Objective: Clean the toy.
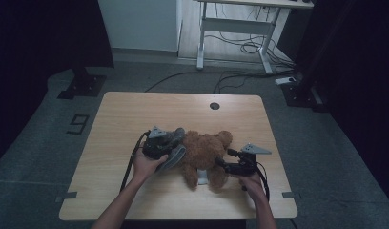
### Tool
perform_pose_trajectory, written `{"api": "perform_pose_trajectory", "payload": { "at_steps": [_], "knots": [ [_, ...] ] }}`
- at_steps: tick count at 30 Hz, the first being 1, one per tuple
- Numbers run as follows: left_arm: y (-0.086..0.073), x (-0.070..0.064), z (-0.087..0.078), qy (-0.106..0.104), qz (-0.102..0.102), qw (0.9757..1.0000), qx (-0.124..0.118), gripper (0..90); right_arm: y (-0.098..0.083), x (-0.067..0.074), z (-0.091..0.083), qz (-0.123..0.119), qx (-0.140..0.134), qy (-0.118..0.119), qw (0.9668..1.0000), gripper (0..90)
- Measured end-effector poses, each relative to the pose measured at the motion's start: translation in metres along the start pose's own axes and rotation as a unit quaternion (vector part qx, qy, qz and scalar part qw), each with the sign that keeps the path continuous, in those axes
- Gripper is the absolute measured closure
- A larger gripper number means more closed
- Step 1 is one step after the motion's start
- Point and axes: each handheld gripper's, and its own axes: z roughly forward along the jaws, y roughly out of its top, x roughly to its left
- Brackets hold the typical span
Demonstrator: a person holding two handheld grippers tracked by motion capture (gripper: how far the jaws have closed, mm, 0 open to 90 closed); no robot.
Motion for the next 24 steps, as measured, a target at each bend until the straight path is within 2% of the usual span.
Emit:
{"api": "perform_pose_trajectory", "payload": {
  "at_steps": [5, 8, 13, 16, 18, 20, 22, 24],
  "knots": [
    [-0.009, -0.011, -0.003, 0.010, 0.017, 0.9998, -0.006, 79.4, 0.015, 0.012, 0.003, 0.002, -0.020, -0.001, 0.9998, 11.7],
    [-0.012, -0.013, -0.004, 0.008, 0.015, 0.9998, -0.010, 79.4, 0.018, 0.013, 0.010, 0.010, -0.023, -0.001, 0.9997, 10.4],
    [-0.015, -0.014, -0.007, -0.003, 0.009, 0.9999, -0.006, 79.5, 0.009, 0.011, 0.029, 0.021, 0.020, -0.015, 0.9995, 2.7],
    [-0.017, -0.015, -0.008, -0.008, 0.008, 0.9999, -0.005, 79.5, 0.001, 0.011, 0.039, 0.025, 0.040, -0.002, 0.9989, 3.2],
    [-0.020, -0.015, -0.010, -0.013, 0.005, 0.9999, -0.008, 79.4, -0.002, 0.011, 0.041, 0.023, 0.052, 0.008, 0.9984, 10.8],
    [-0.022, -0.016, -0.011, -0.018, 0.002, 0.9998, -0.009, 79.4, -0.004, 0.013, 0.040, 0.004, 0.056, 0.011, 0.9983, 20.9],
    [-0.023, -0.017, -0.012, -0.023, -0.008, 0.9996, -0.014, 79.2, -0.007, 0.013, 0.037, -0.009, 0.052, 0.021, 0.9984, 30.8],
    [-0.019, -0.020, -0.014, -0.017, -0.005, 0.9997, -0.014, 79.1, -0.010, 0.014, 0.035, -0.011, 0.044, 0.019, 0.9988, 38.0]
  ]
}}
